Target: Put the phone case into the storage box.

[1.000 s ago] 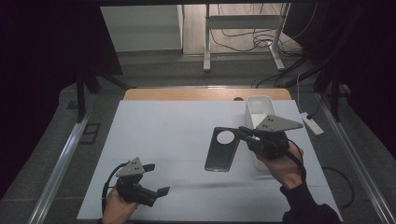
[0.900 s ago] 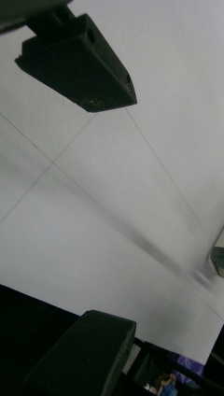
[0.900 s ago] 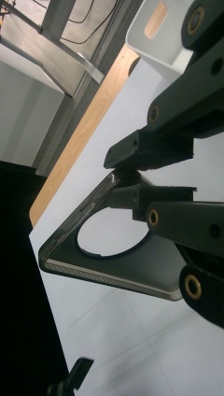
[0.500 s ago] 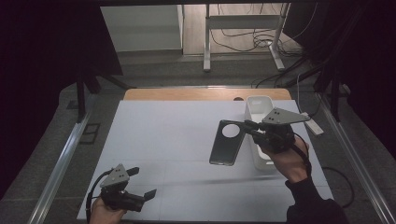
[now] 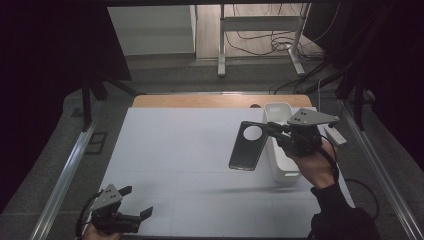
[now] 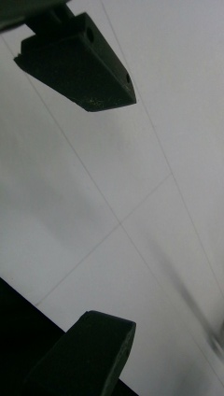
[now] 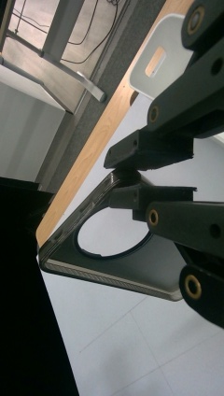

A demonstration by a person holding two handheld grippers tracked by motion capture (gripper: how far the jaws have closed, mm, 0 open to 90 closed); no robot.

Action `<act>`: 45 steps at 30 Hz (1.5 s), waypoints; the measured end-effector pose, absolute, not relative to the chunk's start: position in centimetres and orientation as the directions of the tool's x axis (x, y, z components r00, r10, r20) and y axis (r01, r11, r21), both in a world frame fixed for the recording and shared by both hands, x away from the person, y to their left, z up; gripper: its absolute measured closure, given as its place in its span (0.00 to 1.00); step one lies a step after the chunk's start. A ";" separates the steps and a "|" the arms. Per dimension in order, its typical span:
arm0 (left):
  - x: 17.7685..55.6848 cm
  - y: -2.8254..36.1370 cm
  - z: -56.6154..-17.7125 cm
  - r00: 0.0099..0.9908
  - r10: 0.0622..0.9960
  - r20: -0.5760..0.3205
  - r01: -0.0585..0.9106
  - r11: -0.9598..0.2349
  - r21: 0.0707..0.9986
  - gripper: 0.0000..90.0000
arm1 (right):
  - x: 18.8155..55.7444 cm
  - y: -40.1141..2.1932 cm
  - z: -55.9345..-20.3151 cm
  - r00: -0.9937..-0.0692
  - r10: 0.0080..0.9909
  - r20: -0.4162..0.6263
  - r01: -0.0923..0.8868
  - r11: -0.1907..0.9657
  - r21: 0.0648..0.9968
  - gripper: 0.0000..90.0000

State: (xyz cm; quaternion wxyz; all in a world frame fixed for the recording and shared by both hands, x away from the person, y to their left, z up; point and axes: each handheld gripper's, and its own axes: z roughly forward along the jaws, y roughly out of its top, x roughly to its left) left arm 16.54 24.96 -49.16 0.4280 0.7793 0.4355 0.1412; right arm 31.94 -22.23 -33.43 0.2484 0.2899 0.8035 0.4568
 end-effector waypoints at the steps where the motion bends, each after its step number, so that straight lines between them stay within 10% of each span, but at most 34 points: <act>1: 16.4 25.0 -49.3 0.577 0.802 -0.155 0.562 -0.253 0.787 0.00 | 32.0 -22.3 -33.4 -0.708 0.693 -0.133 0.240 0.413 0.879 0.88; 45: 16.6 24.9 -50.2 0.572 0.806 -0.153 0.611 -0.295 0.735 0.00 | 36.1 -26.5 -29.9 -0.618 0.756 -0.214 0.226 0.432 0.873 0.89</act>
